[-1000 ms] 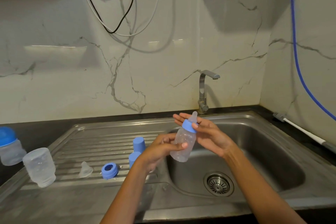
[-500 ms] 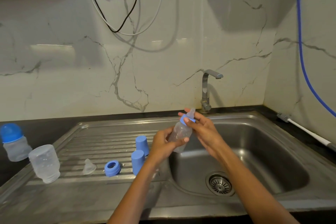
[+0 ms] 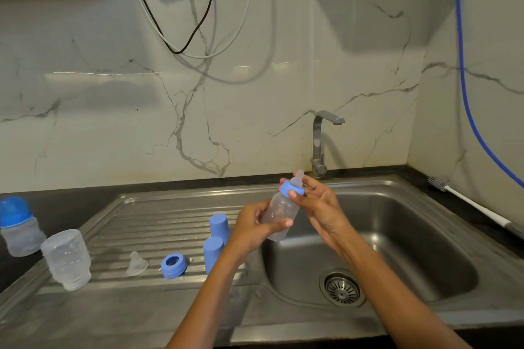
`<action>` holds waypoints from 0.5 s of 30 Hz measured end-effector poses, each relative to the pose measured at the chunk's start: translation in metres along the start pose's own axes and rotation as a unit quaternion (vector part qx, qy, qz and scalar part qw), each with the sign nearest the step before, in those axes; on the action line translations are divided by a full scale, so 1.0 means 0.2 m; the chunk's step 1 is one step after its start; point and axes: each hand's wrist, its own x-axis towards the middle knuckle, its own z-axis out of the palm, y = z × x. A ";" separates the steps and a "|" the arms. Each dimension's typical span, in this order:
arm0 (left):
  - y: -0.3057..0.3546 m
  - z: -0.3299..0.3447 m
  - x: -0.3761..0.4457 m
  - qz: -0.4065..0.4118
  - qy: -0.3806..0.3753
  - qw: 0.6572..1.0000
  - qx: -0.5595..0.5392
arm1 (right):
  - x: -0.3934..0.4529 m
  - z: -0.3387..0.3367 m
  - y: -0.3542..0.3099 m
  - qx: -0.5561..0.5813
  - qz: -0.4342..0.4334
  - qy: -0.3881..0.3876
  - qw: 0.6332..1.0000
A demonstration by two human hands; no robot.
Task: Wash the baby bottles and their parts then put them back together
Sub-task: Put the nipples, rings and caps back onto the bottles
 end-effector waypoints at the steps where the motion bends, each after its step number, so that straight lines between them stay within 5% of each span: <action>1: -0.01 0.01 0.01 0.007 0.015 1.000 0.009 | 0.00 0.01 0.01 -0.002 -0.002 0.021 1.000; 6: 0.00 -0.02 0.02 0.065 0.081 0.992 0.074 | 0.02 0.09 0.06 0.000 -0.018 0.088 0.996; 10: 0.06 -0.19 0.03 0.104 0.161 0.980 0.047 | 0.05 0.14 0.08 0.005 -0.020 0.054 0.998; 15: 0.03 -0.53 -0.03 0.112 0.276 0.943 0.146 | 0.14 0.21 0.19 -0.204 -0.010 0.000 0.979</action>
